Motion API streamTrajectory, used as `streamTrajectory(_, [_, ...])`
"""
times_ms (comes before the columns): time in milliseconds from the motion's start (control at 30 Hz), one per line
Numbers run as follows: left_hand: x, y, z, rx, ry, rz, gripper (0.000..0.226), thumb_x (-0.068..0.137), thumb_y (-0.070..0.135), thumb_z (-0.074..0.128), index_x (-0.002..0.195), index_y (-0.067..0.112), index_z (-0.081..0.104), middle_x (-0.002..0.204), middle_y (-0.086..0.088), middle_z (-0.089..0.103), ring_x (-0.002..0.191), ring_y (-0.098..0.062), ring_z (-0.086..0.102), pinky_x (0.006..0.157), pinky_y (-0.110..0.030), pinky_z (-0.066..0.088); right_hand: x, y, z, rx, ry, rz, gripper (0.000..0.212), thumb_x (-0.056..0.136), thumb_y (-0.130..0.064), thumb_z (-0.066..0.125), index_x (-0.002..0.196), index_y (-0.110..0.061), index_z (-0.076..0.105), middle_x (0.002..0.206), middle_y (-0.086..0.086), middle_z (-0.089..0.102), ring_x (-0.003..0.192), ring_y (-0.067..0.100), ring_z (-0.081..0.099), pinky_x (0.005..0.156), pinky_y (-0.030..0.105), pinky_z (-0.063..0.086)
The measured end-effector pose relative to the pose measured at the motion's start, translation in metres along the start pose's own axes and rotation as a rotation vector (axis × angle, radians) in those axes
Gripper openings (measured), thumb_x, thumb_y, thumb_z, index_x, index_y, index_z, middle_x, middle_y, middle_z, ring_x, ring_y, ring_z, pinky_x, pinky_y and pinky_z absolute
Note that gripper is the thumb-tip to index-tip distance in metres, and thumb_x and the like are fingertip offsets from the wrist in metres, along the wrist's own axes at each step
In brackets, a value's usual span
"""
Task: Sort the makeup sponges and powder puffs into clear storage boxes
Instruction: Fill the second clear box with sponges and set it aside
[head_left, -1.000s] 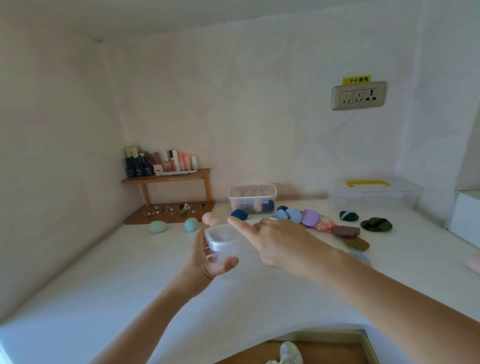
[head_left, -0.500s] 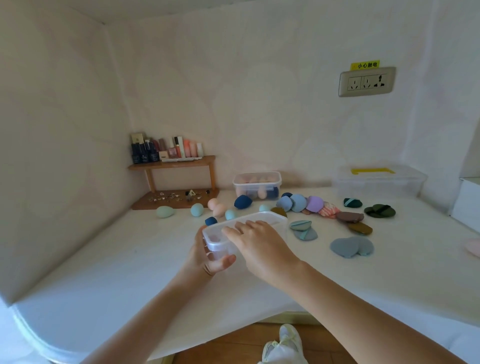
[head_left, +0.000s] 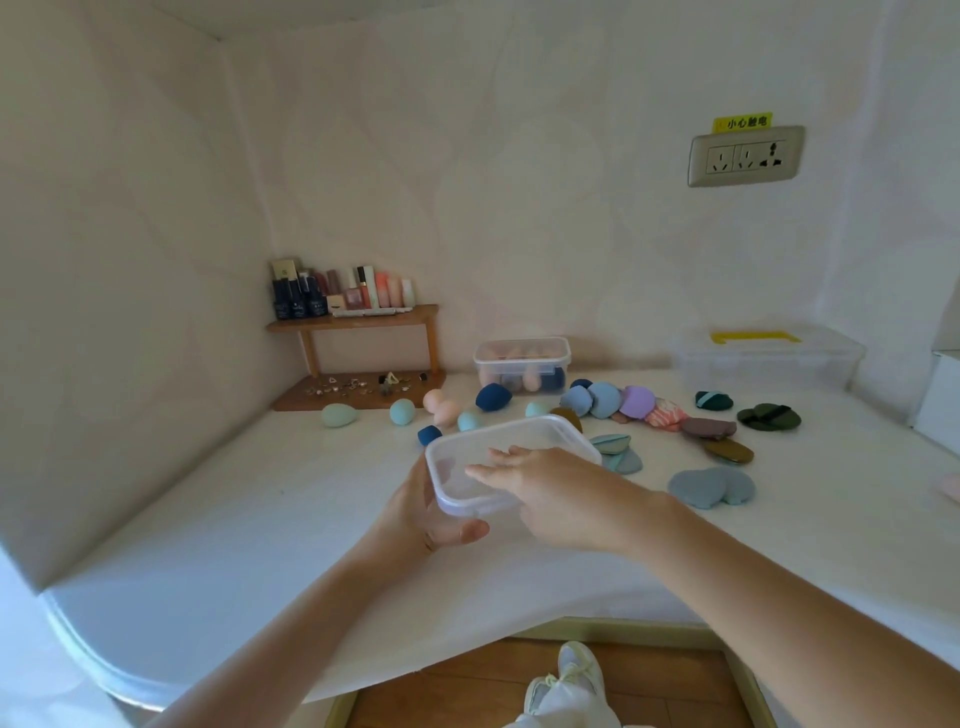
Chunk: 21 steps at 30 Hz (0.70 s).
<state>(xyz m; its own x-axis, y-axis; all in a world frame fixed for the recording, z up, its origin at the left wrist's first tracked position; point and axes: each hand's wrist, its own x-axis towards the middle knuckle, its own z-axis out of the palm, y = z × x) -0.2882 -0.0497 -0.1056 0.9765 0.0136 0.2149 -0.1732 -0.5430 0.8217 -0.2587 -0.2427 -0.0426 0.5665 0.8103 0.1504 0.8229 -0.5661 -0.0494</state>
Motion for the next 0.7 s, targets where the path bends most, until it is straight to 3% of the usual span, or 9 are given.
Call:
streamTrajectory(100, [0.001,0.0,0.0,0.014,-0.055,-0.04,0.095,0.051,0.058,0.075,0.133,0.03,0.036,0.129,0.014,0.051,0.117,-0.001,0.05,0.088,-0.007,0.041,-0.003,0.014,-0.024,0.029,0.072,-0.009,0.035,0.096,-0.016,0.046,0.126,-0.03,0.057,0.117,0.001,0.065,0.105,0.019,0.059,0.091,0.033,0.047])
streamTrajectory(200, [0.006,0.0,0.001,0.059,-0.136,-0.068,0.107,0.052,0.059,0.075,0.142,0.028,0.026,0.139,0.015,0.041,0.127,-0.002,0.04,0.101,-0.015,0.032,0.002,0.033,-0.053,0.031,0.254,0.076,0.021,0.094,-0.032,0.054,0.11,-0.025,0.066,0.099,0.0,0.07,0.092,0.018,0.062,0.082,0.031,0.047])
streamTrajectory(333, [0.02,0.003,0.006,0.126,-0.241,-0.069,0.114,0.055,0.061,0.073,0.147,0.029,0.016,0.143,0.017,0.037,0.128,0.003,0.034,0.1,-0.012,0.025,0.025,0.091,-0.073,0.164,0.549,0.264,0.024,0.085,-0.037,0.067,0.094,-0.015,0.07,0.083,0.001,0.07,0.08,0.023,0.064,0.07,0.03,0.045])
streamTrajectory(567, [0.041,0.002,0.023,0.119,-0.261,-0.012,0.107,0.063,0.051,0.078,0.147,0.034,0.013,0.142,0.026,0.034,0.13,0.01,0.031,0.095,0.001,0.024,0.059,0.18,-0.041,0.507,0.438,0.619,0.019,0.089,-0.027,0.062,0.098,-0.01,0.068,0.08,0.005,0.069,0.078,0.02,0.063,0.067,0.029,0.044])
streamTrajectory(700, [0.055,-0.002,0.027,0.084,-0.305,-0.009,0.105,0.066,0.048,0.08,0.144,0.042,0.011,0.143,0.03,0.032,0.131,0.013,0.027,0.097,0.001,0.023,0.065,0.201,-0.021,0.452,0.262,0.724,0.025,0.087,-0.027,0.065,0.086,-0.003,0.071,0.084,0.013,0.073,0.077,0.025,0.063,0.064,0.028,0.045])
